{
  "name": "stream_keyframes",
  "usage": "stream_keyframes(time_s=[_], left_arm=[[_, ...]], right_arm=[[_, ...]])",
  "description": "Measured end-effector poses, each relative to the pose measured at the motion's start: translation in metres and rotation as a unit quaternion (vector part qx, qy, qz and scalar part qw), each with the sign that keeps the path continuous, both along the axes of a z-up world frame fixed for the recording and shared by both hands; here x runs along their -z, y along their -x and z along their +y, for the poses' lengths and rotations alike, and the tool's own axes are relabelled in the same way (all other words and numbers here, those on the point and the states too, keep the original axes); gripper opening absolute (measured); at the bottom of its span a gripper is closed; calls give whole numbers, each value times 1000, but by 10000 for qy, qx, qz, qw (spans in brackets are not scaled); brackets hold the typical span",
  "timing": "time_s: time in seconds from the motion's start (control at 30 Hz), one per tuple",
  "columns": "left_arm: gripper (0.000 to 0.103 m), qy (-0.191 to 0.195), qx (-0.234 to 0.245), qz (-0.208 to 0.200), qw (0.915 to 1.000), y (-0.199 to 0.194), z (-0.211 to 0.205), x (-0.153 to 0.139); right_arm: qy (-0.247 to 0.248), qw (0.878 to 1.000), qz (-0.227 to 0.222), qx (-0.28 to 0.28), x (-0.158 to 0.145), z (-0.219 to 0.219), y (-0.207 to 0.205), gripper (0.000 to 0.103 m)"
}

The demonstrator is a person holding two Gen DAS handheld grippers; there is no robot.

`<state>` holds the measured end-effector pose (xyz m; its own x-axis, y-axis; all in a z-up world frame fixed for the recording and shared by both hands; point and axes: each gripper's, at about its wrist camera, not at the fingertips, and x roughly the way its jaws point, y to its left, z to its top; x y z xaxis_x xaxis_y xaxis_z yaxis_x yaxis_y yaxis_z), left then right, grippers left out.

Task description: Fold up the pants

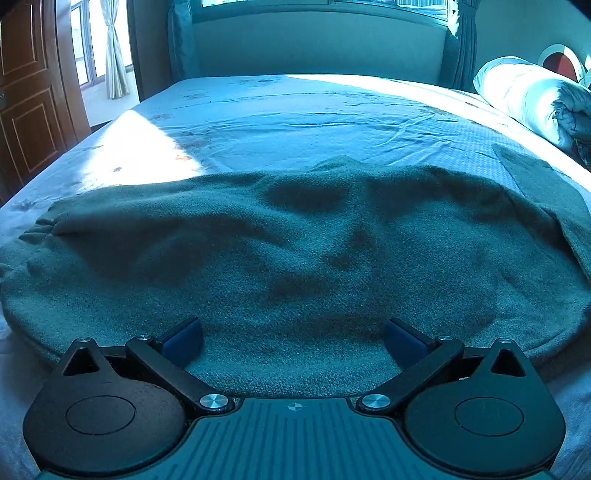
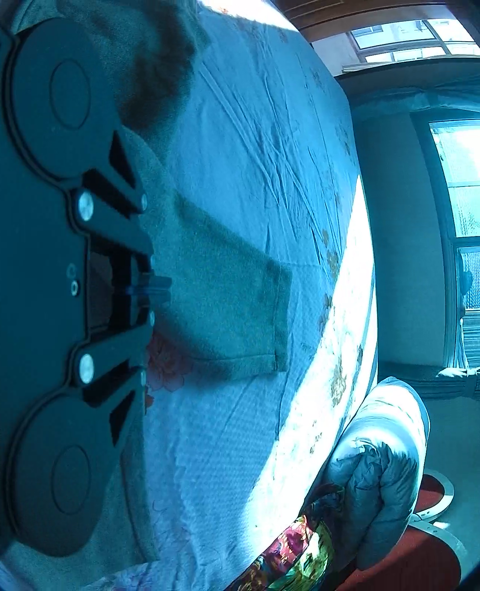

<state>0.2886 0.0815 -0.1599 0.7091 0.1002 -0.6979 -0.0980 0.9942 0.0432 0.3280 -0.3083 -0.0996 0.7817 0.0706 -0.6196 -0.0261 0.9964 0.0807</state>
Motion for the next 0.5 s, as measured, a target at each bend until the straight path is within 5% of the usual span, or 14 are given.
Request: stream_keyframes(time_s=[0.1,0.2,0.47,0.5], left_arm=[[103,-5,-39,13,10000,-2,-1,0],[103,16,-29,31,10000,-2,0,-1],[103,85,-19,27,10000,-2,3,0],[103,83,-21,19,10000,-2,3,0]], right_arm=[[-299,9993,-31,-200,-2,13,-3,25],[-86,9992,28,-402,2,45,-21,40],[1050,9903,810,-424,42,95,-83,41],[1070,9897,812,-487,43,93,-83,23]])
